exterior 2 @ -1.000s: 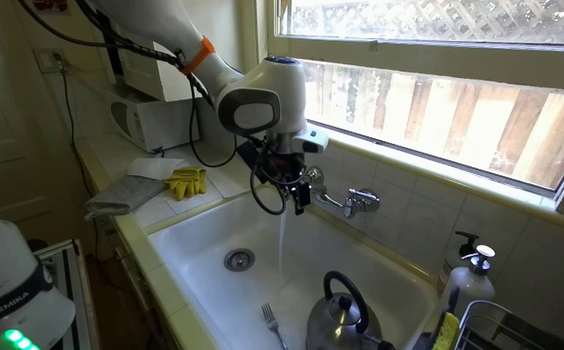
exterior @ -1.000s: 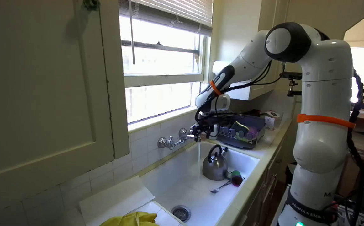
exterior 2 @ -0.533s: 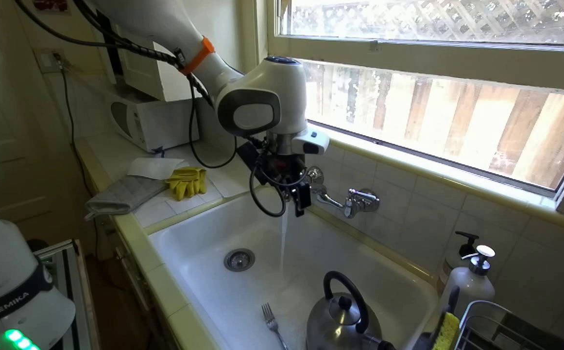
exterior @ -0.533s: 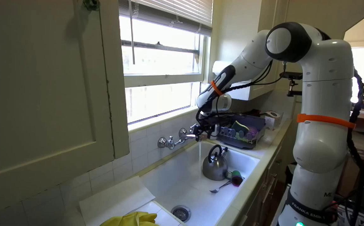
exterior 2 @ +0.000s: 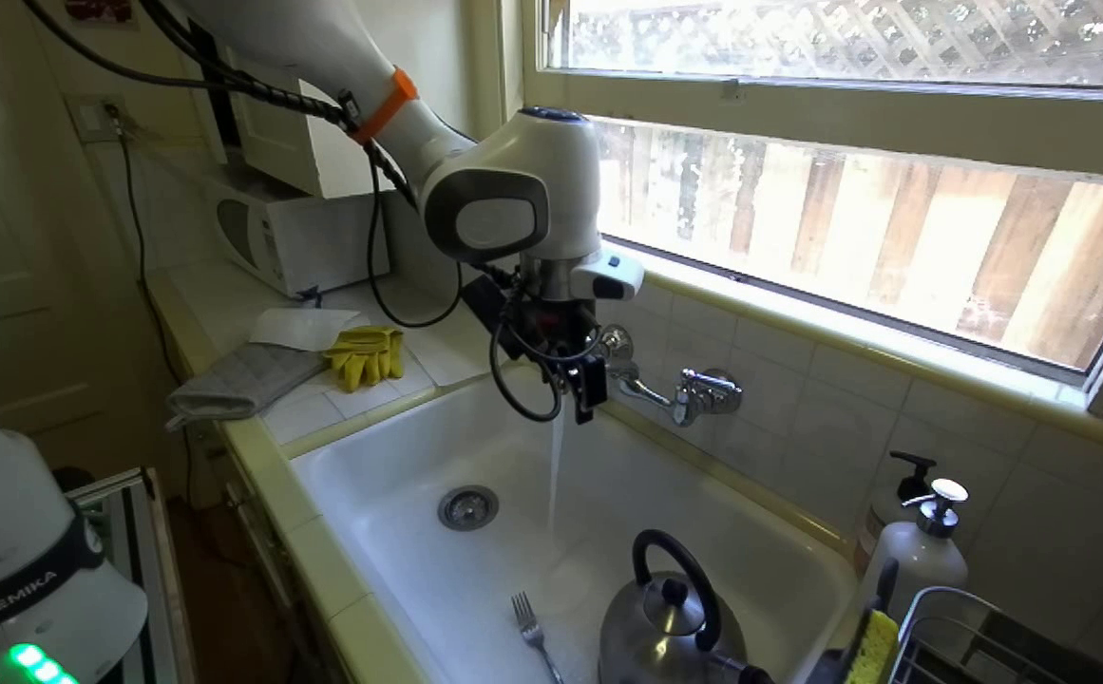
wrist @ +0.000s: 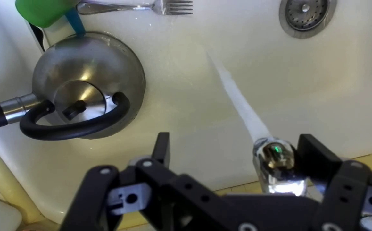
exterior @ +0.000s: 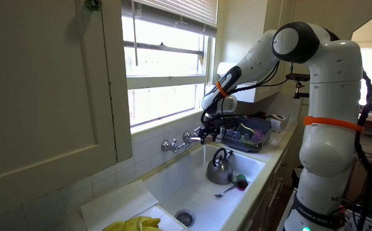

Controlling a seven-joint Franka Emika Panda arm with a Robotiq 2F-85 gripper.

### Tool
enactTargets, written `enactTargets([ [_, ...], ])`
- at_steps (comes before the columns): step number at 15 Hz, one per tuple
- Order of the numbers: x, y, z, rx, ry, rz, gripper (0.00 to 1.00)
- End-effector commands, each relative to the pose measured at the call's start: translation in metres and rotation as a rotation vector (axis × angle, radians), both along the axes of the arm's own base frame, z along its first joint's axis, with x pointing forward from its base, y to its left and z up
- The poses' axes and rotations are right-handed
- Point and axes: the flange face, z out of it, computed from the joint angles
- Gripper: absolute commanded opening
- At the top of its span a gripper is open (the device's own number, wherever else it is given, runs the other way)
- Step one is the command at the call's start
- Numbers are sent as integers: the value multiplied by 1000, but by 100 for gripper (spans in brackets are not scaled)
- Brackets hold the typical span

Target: Turn the tap to the right and close the tap

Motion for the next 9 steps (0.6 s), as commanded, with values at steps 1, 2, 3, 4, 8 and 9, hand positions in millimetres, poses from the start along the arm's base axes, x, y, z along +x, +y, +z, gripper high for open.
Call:
enactTargets([
  [1, -19, -5, 20, 29, 51, 23, 100],
  [2, -22, -5, 26, 30, 67, 30, 100],
  [3, -26, -4, 34, 22, 76, 34, 100],
  [4, -29, -4, 42, 20, 82, 38, 100],
  [8, -40, 12, 82, 29, 94, 70, 100],
  [9, -41, 20, 90, 34, 100, 72, 100],
])
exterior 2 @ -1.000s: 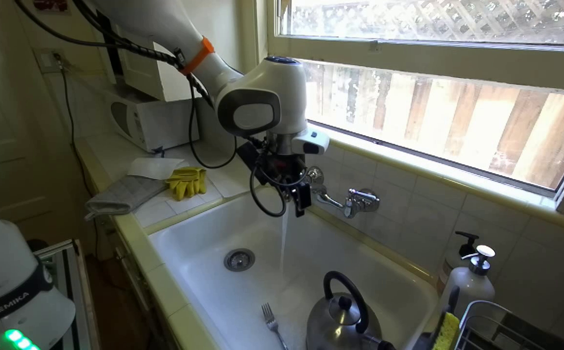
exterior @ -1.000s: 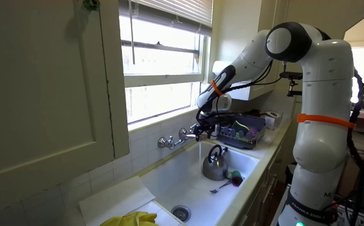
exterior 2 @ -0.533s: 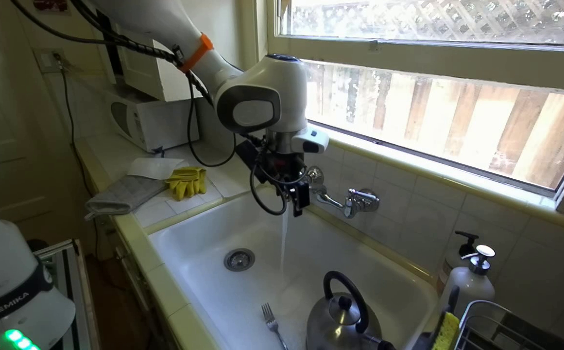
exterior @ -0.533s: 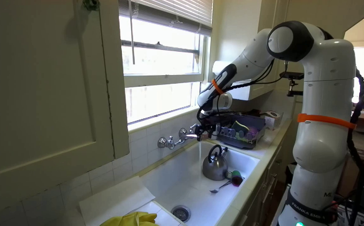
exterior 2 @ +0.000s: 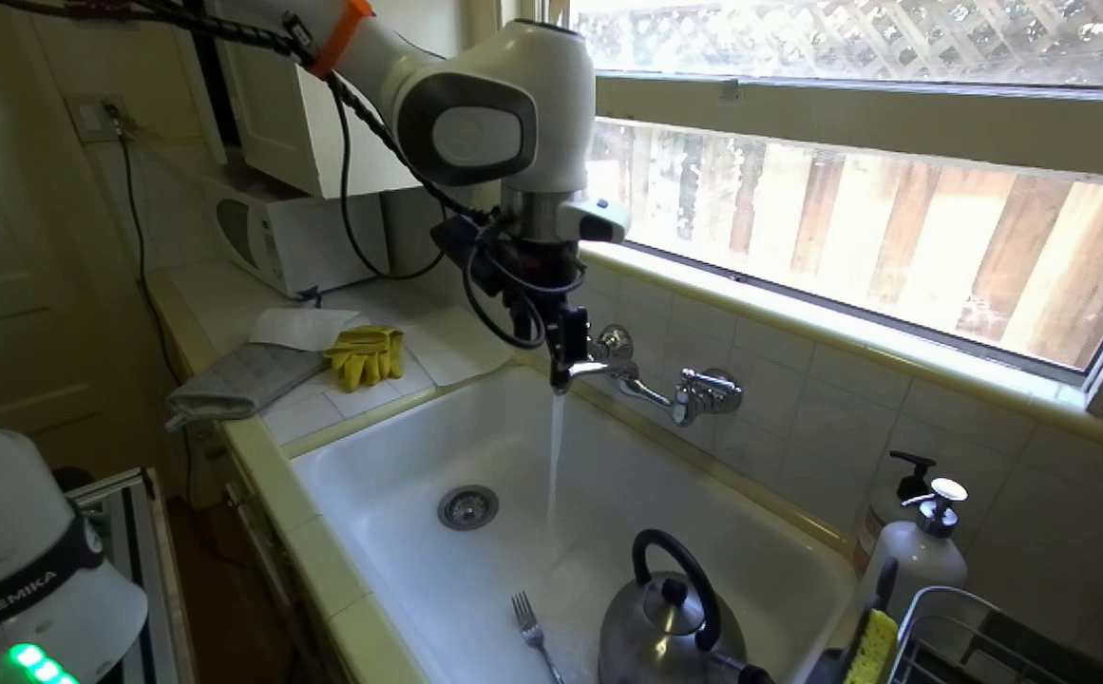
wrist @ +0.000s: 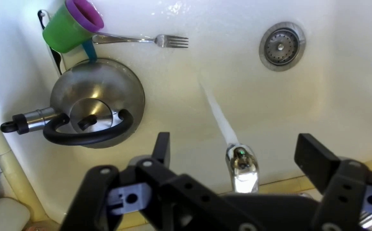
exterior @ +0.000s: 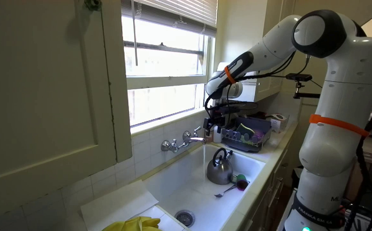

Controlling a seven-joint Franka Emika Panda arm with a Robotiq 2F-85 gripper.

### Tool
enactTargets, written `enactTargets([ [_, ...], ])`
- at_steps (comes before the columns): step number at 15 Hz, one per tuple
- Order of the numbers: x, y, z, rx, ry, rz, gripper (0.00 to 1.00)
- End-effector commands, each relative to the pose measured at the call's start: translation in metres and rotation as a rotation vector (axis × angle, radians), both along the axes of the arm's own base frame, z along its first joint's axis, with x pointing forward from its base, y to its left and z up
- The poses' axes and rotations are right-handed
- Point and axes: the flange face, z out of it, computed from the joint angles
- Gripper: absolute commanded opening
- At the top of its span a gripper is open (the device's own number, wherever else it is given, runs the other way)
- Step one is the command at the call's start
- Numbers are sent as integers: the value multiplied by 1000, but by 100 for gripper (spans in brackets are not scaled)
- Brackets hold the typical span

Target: Turn the tap to the right and close the tap

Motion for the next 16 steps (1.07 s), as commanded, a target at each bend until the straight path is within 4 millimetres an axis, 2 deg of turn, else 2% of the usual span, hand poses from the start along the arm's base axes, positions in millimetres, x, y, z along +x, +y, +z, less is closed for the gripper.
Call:
enactTargets([
  [1, -16, 24, 31, 17, 29, 27, 100],
  [4, -11, 52, 43, 24, 24, -23, 100],
  [7, -1, 78, 43, 15, 5, -96, 100],
  [11, 19, 108, 26, 43, -10, -180, 100],
  [16, 47, 130, -8, 62, -87, -236, 100],
])
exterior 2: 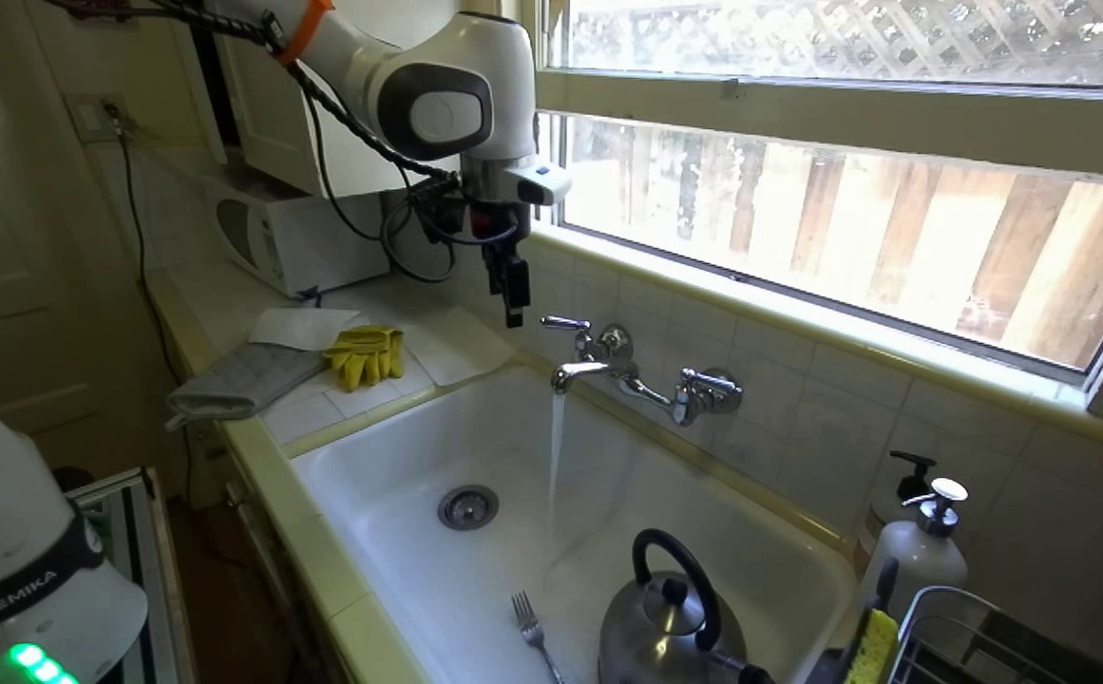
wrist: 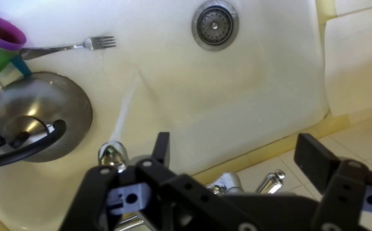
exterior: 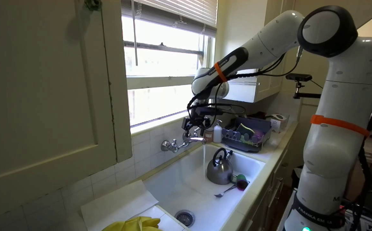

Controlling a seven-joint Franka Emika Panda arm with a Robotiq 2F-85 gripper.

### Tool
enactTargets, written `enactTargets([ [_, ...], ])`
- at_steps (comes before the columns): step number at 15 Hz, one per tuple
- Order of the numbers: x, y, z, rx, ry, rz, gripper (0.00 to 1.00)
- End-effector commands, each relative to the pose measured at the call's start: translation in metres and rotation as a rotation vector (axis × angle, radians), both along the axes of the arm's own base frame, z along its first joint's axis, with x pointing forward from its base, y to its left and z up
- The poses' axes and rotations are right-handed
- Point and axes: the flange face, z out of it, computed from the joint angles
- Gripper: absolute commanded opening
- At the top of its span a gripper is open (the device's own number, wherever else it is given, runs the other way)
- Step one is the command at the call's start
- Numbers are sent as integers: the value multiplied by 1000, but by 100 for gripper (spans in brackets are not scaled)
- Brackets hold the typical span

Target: Turn the tap to the right and close the tap

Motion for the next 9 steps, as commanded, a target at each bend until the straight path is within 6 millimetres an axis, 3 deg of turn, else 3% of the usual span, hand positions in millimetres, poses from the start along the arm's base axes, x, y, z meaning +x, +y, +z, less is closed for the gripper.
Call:
enactTargets([
  [1, 23, 13, -25, 8, -48, -48, 100],
  [9, 60, 40, -52, 31, -111, -25, 100],
])
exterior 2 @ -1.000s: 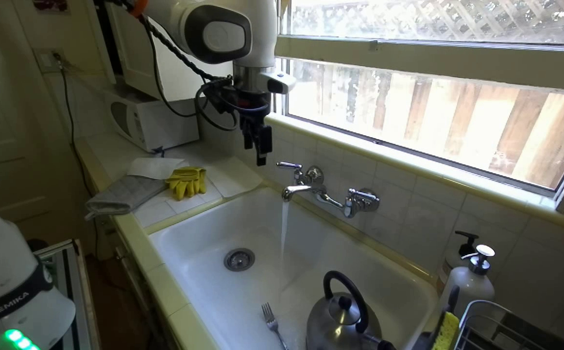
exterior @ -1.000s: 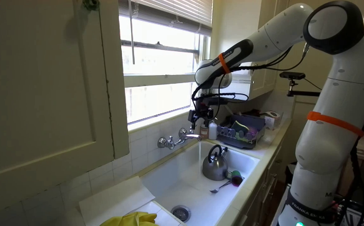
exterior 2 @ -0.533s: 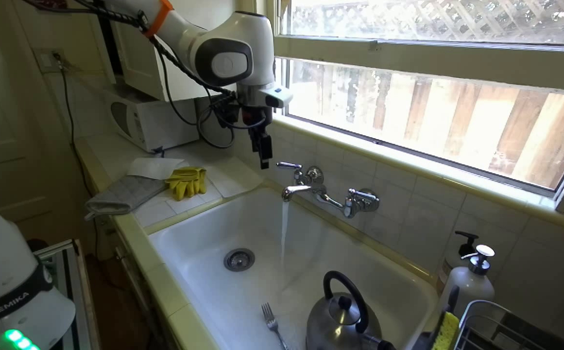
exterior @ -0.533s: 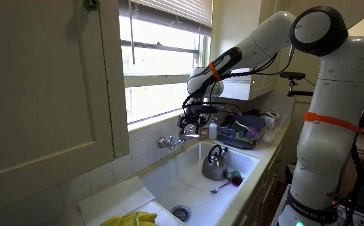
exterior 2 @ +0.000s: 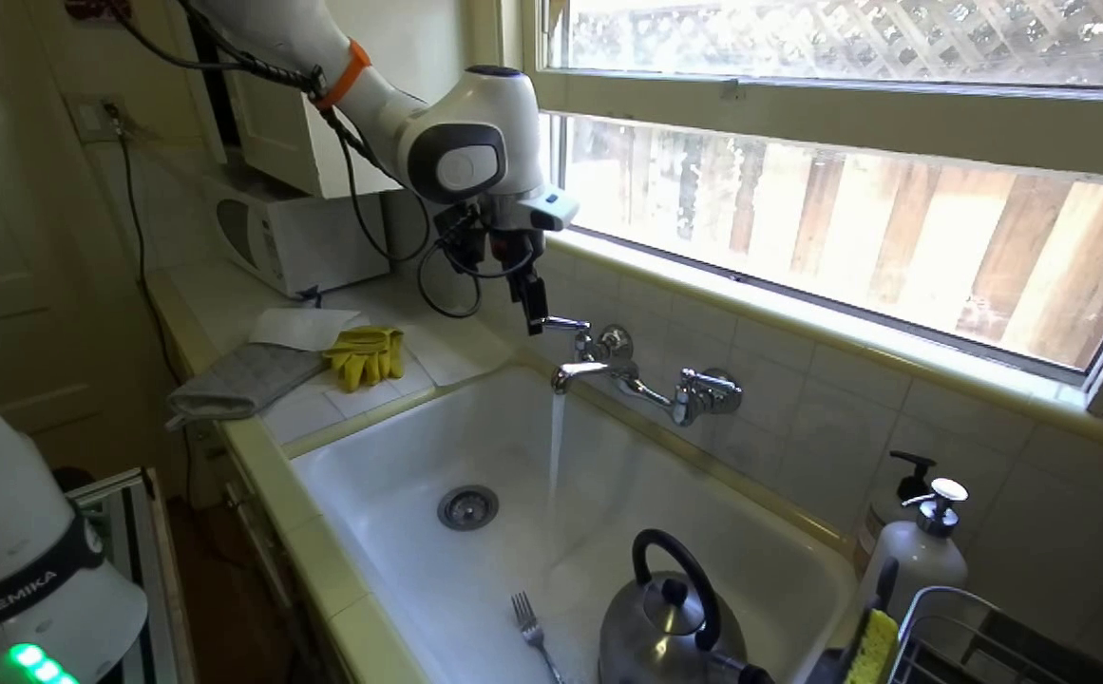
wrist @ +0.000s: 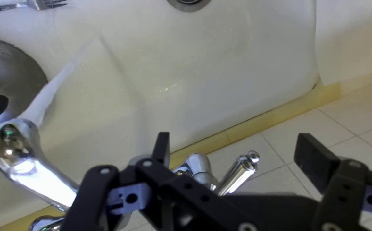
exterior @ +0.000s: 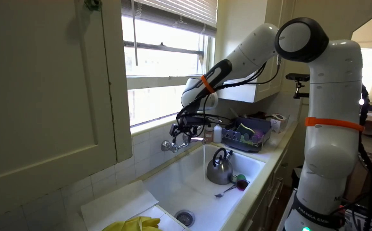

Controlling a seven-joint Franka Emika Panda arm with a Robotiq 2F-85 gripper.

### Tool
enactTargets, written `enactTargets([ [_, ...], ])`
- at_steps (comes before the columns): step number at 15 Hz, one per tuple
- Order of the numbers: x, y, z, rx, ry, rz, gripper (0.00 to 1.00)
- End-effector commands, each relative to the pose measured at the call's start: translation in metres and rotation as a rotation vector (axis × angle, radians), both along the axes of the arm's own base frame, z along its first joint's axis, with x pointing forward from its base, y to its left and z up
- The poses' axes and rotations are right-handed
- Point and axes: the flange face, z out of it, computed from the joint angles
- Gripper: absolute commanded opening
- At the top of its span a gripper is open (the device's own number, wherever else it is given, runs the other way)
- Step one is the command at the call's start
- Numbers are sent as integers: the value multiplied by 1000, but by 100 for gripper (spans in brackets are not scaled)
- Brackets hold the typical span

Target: Turn the tap to the right and close the tap

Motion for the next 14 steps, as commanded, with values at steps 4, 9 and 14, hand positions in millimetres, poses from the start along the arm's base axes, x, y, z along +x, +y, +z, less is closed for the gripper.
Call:
enactTargets([
  [4, 27, 15, -18, 25, -8, -5, 100],
  [9, 45, 25, -21, 33, -33, 21, 100],
  [14, 60, 40, -26, 41, -39, 51, 100],
])
